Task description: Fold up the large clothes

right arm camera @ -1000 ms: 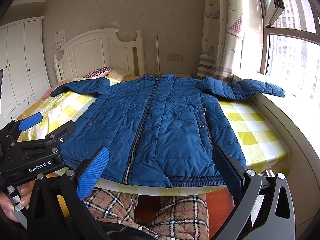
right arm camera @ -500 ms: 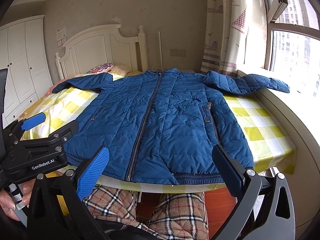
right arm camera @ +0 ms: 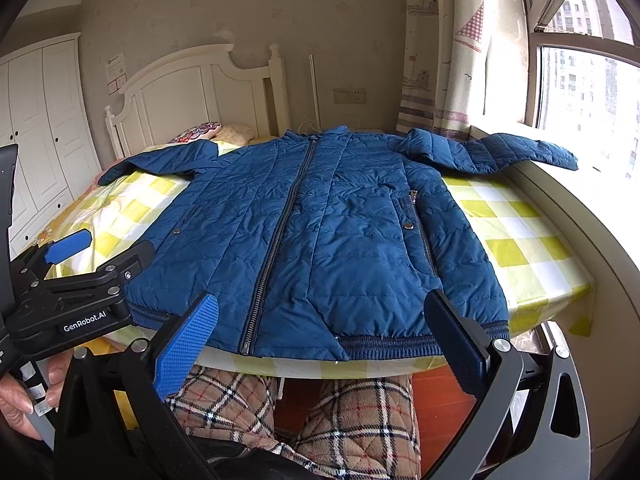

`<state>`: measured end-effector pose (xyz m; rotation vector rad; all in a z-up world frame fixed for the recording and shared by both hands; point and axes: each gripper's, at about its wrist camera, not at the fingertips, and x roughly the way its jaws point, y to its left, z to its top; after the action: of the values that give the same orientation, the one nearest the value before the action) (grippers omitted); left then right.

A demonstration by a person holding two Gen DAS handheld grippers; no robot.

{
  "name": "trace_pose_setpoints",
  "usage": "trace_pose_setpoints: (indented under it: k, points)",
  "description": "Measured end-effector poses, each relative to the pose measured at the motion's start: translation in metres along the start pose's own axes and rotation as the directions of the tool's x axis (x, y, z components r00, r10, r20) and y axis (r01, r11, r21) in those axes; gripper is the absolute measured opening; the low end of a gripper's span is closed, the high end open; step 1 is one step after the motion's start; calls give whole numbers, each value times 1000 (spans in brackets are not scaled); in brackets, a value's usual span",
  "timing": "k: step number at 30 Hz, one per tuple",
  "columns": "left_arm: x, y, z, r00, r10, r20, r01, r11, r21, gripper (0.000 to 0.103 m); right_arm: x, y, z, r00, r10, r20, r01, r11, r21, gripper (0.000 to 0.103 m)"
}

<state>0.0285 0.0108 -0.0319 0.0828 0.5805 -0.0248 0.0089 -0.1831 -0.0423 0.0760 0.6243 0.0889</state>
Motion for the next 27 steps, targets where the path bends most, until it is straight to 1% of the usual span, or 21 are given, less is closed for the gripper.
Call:
trace_pose_setpoints:
  k: [3, 5, 9, 13, 15, 17, 20, 24, 26, 27]
  points:
    - [3, 0, -1, 1000, -5, -1, 5, 1000, -4, 101, 1, 0, 0, 1000, -3, -3, 3, 1000, -1, 99]
    - [3, -1, 0, 1000, -4, 5, 4, 1000, 3, 101, 0, 1, 3, 1000, -3, 13, 4, 1000, -5, 99]
    - [-1, -4, 7, 999, 0, 48, 0, 1000, 19, 101, -8, 7, 10, 996, -3, 90, 7, 999, -38, 99]
    - [-5, -6, 17, 995, -23, 100, 21, 1000, 18, 101, -15, 9, 19, 983, 12, 182, 0, 998, -63, 99]
    - [-3, -9, 24, 993, -25, 119, 22, 999, 28, 101, -14, 5, 26, 977, 2, 215, 9, 999, -52, 99]
    - [0, -11, 32, 991, -36, 133, 31, 999, 34, 101, -11, -3, 34, 971, 19, 237, -13, 999, -29, 99]
    - [7, -12, 43, 988, -39, 149, 35, 999, 32, 101, -2, -14, 47, 969, 7, 247, -11, 1000, 14, 99]
    - [24, -14, 59, 988, -52, 143, 48, 998, 34, 101, 21, -21, 64, 975, -3, 222, -5, 999, 37, 99]
    - [37, -12, 66, 989, -50, 141, 45, 998, 34, 101, 31, -21, 72, 973, 12, 229, -16, 1000, 16, 99]
    - [44, -11, 70, 988, -40, 146, 35, 999, 36, 101, 37, -20, 76, 973, 7, 230, -5, 1000, -7, 99]
